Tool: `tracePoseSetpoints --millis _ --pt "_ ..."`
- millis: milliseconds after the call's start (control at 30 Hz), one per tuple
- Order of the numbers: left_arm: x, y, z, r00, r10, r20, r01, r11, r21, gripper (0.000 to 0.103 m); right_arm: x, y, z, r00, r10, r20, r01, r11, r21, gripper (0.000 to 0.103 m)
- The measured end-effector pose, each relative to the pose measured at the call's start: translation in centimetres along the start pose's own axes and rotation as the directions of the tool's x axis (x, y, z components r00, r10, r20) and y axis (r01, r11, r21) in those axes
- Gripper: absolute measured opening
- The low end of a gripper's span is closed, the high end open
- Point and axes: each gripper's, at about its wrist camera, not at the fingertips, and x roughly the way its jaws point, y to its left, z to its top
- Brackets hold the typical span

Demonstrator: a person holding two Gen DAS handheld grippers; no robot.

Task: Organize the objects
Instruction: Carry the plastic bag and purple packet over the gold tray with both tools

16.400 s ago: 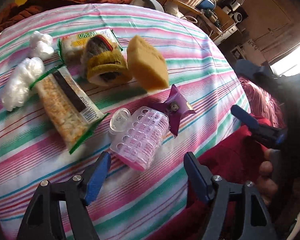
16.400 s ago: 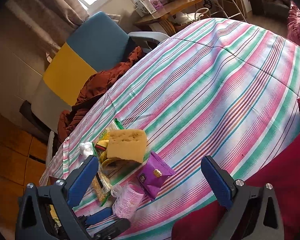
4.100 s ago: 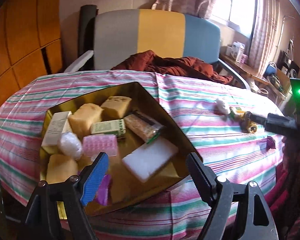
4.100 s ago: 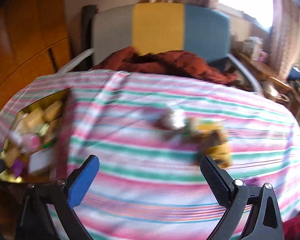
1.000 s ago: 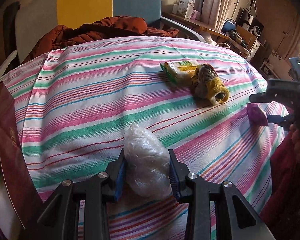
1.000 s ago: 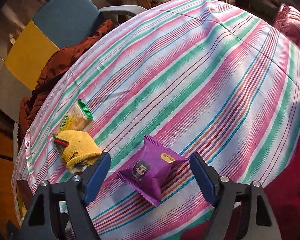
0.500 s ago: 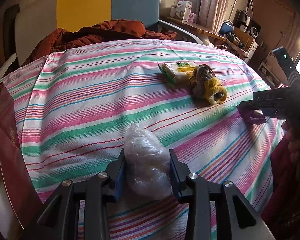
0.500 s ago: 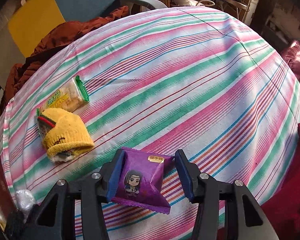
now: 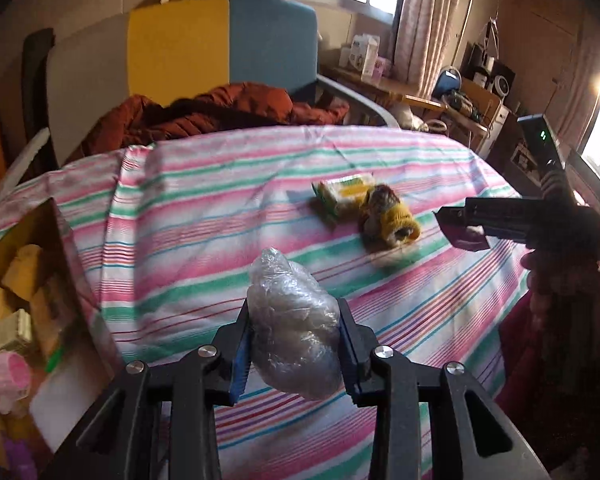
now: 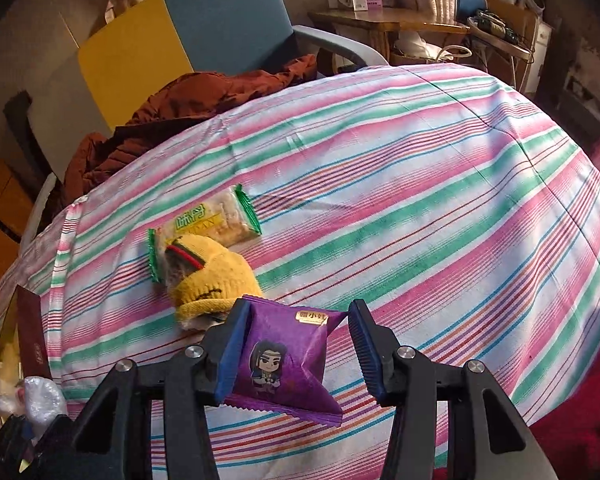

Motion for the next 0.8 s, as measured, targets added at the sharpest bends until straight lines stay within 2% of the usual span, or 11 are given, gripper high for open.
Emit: tracePoseSetpoints --millis 167,300,433,600,800 --pt "-3.9 1.7 -0.2 0.998 0.027 0.064 -0.025 0.999 -0.035 0.037 -0.6 1.7 0.0 0.998 0.045 0.041 -0.044 0.999 -0.031 0.051" --pt "-7.0 3.3 -0.5 0.989 0.083 0.122 -0.078 0.996 -0.046 0.037 -2.1 2.0 -0.2 0.995 0.074 0.071 -0.071 0.997 -0.032 0.051" --pt "-8.7 5.1 -1.1 0.983 0.115 0.140 -0.103 0.991 -0.091 0.037 -3.9 3.1 -0.8 0.989 0.115 0.093 -0.110 0.993 -0.051 0.051" --pt "-9.7 7.3 -2.5 0.980 0.147 0.137 -0.126 0.981 -0.150 0.037 -6.1 6.4 -1.7 0.976 0.190 0.103 -0.178 0.977 -0.121 0.051" --pt "-10.8 9.4 -3.9 0.977 0.167 0.136 -0.139 0.970 -0.200 0.037 -7.3 12.8 -3.2 0.951 0.304 0.062 -0.280 0.928 -0.244 0.051"
